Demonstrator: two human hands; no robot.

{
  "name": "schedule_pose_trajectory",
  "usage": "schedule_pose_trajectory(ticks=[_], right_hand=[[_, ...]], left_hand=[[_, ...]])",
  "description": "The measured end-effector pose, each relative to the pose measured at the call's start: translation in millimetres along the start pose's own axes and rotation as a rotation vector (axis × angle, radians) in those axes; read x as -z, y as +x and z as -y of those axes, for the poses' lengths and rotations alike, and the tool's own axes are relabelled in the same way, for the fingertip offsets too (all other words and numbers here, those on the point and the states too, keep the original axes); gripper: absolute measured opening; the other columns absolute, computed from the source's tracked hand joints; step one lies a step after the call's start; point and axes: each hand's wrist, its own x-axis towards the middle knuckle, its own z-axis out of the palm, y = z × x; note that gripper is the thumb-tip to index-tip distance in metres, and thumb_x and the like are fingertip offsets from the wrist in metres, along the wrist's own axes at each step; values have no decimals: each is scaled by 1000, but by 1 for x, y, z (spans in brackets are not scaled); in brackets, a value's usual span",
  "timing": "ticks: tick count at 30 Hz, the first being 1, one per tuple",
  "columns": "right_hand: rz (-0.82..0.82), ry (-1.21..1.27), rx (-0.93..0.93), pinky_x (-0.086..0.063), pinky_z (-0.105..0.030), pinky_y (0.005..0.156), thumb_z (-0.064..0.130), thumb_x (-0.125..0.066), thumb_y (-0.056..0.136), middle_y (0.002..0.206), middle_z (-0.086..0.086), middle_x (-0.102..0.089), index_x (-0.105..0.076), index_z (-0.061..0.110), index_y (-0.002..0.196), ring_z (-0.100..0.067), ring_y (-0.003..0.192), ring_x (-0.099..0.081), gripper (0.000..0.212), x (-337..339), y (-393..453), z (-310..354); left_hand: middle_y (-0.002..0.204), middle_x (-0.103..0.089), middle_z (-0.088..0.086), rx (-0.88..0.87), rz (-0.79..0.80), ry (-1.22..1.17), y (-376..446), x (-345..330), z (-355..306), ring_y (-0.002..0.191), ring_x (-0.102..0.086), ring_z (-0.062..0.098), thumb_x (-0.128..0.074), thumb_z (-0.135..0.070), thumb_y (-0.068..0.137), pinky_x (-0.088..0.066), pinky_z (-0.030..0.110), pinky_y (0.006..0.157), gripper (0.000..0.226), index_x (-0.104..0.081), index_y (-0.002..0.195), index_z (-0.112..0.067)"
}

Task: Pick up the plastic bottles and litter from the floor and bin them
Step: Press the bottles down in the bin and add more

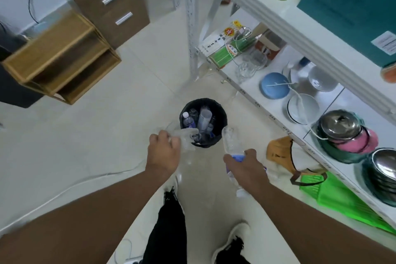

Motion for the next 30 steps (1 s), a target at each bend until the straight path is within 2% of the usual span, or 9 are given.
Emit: schedule_pose_trajectory(ticks=[5,9,14,17,20,22,25,27,30], right_hand=[[9,41,-66,-57,-40,81,55,-70,79,96,-6,-70,-34,19,118,-24,85,-70,64,-46,49,26],[3,9,-39,-52,-39,75,48,-72,84,98,-7,-65,-32,18,115,-22,83,-66,59,-78,114,40],[4,-81,21,-48,-36,67,49,-72,87,104,-8,-61,-39,16,116,-25,83,-64,55,-112,208,37],[18,-134,36,-45,-35,66,51,-69,90,115,-11,-58,-41,16,123,-27,86,-61,55,-134,270,30],[-4,-213,22,-51,-40,80,54,-67,91,124,-12,-52,-45,13,139,-33,97,-60,67,-154,324,25],[-14,-320,56,-53,-40,83,59,-65,90,122,-11,-54,-52,15,135,-33,99,-62,64,-164,349,20],[-90,-597,221,-51,-39,77,65,-60,89,107,-7,-65,-62,19,112,-32,99,-61,51,-178,373,12],[-138,-693,288,-50,-42,83,65,-55,91,114,-10,-66,-65,18,114,-34,113,-56,54,-188,387,12],[-152,-730,261,-48,-46,91,65,-48,96,130,-14,-58,-65,15,127,-36,121,-54,62,-193,399,20]], left_hand=[[126,-47,13,151,97,-15,76,-38,17,104,-54,35,-60,-26,97,-44,38,96,27,-58,121,-14],[126,-42,8,105,142,-51,127,-84,30,98,-55,29,-63,-16,93,-44,33,85,21,-54,110,-23],[117,-35,1,32,191,-188,175,-164,44,97,-61,28,-64,-17,97,-62,48,84,20,-56,115,-22],[122,-37,3,-22,116,-147,203,-219,54,103,-56,22,-64,-17,97,-58,40,92,19,-55,112,-23],[122,-40,7,-147,-43,-11,230,-272,71,100,-49,18,-64,-14,96,-52,31,94,18,-56,112,-20],[123,-46,10,-281,-86,133,245,-299,82,102,-46,19,-63,-14,97,-43,26,96,19,-57,114,-17],[118,-59,6,-527,-66,556,263,-324,99,111,-51,27,-66,-20,93,-39,36,99,24,-59,115,-19],[117,-62,5,-602,-20,808,270,-330,106,115,-51,31,-73,-25,86,-38,44,104,28,-64,112,-20],[125,-59,7,-622,56,937,273,-330,105,125,-45,35,-70,-31,87,-32,49,113,27,-73,110,-18]])
